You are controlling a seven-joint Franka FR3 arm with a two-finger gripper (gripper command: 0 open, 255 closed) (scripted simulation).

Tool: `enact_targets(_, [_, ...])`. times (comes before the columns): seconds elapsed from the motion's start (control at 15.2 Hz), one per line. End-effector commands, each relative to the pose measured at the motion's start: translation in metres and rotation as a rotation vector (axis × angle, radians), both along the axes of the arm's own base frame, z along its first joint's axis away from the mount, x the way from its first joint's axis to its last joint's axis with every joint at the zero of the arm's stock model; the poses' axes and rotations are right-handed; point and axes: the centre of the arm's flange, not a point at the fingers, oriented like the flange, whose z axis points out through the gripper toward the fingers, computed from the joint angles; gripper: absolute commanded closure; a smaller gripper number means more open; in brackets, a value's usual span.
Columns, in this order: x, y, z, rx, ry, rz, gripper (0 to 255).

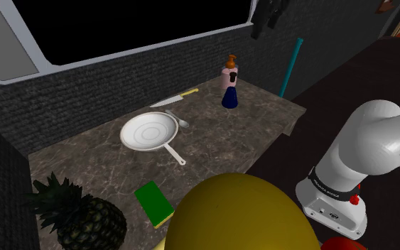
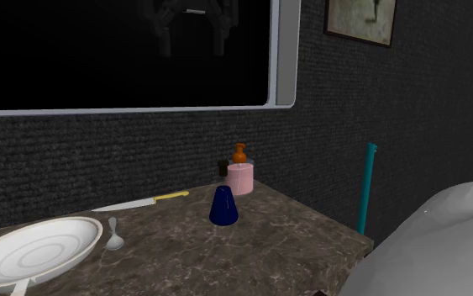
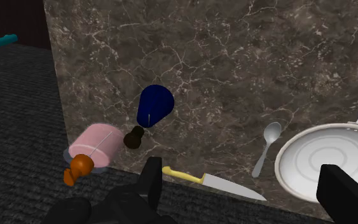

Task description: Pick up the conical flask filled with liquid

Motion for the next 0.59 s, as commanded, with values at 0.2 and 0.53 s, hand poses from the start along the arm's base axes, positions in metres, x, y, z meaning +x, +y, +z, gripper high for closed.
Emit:
enact_targets(0.2, [0.032, -0.021, -0.02, 0.012, 0.03, -0.016, 0])
enact_targets(0.53, [0.083, -0.056, -0.055, 0.033, 0.08, -0.042, 0])
